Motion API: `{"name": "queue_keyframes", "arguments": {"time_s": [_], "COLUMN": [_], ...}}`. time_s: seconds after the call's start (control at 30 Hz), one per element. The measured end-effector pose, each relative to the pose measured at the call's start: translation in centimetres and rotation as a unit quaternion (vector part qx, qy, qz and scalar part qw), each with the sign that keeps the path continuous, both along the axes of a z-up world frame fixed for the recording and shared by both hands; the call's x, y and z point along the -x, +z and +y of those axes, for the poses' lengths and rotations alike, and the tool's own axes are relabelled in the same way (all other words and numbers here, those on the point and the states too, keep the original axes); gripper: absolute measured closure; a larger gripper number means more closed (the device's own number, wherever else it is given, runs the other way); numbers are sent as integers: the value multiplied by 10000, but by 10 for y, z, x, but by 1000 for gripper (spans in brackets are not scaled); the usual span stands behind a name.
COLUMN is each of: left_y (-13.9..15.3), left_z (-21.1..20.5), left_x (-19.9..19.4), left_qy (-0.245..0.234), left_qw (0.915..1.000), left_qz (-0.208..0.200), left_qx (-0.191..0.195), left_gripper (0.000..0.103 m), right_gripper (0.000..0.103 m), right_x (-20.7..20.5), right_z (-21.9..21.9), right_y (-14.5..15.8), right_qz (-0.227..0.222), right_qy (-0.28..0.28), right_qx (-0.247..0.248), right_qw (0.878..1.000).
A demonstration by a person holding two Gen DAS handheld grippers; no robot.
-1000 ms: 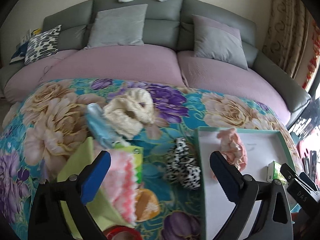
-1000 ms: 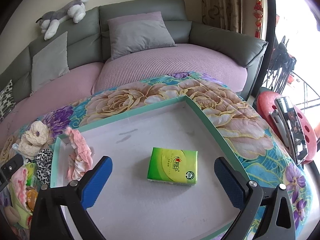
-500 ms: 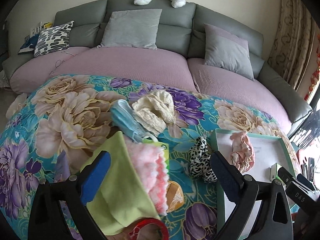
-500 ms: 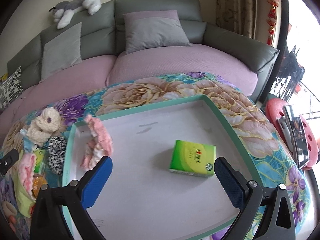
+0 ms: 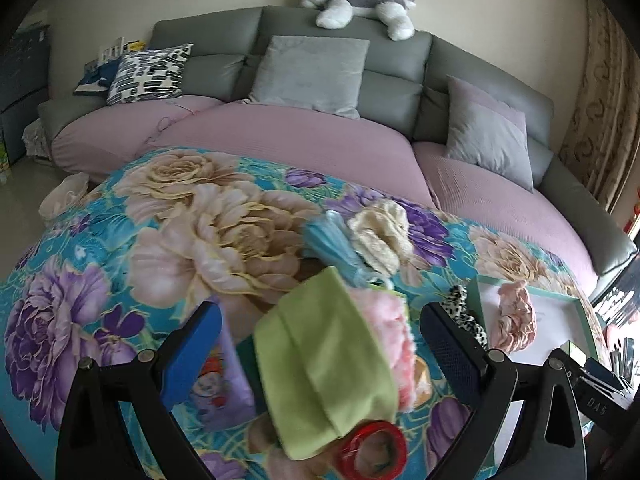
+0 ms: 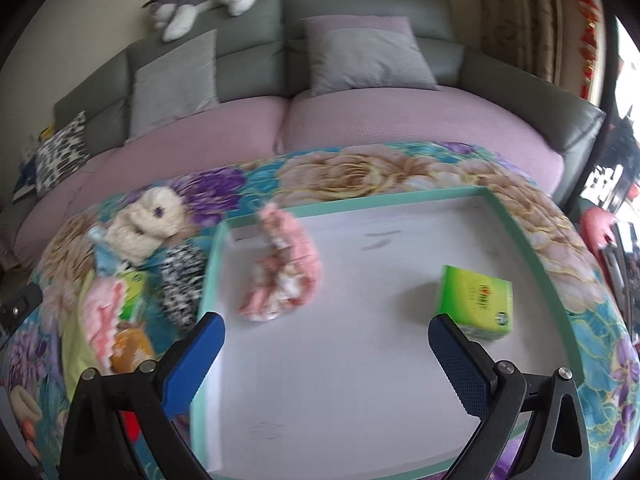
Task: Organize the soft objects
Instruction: 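Withdraw both tools from the tray back over the bed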
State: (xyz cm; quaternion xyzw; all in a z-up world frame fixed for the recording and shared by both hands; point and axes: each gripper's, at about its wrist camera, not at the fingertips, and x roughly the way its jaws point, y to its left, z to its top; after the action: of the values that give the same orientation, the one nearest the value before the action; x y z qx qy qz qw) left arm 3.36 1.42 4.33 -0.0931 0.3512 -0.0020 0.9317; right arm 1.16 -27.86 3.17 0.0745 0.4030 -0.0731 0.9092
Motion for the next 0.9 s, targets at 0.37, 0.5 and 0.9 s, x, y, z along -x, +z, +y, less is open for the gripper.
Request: {"name": "queue_keyframes", "arguments": {"time_s": [0.37,0.5,0.9], "left_y": [-7,-9,-11], "left_z": [37,47,78], "left_x": [6,6,9], "left_qy": [326,475,885], "left_qw": [9985,9978,9956], "left_qz": [-68,-57,-85], "left_qx": [439,467,284], "left_gripper": [3,3,3], "right_gripper": [0,0,5], "right_x": [2,2,6], "right_z": [45,61,104], "right_y": [-3,-6,-5], "right_qz": [-43,9,-45], "right_qy": [640,846,1599], "right_qx": [-233,-267,-288], "right_qw": [9977,9961,9867]}}
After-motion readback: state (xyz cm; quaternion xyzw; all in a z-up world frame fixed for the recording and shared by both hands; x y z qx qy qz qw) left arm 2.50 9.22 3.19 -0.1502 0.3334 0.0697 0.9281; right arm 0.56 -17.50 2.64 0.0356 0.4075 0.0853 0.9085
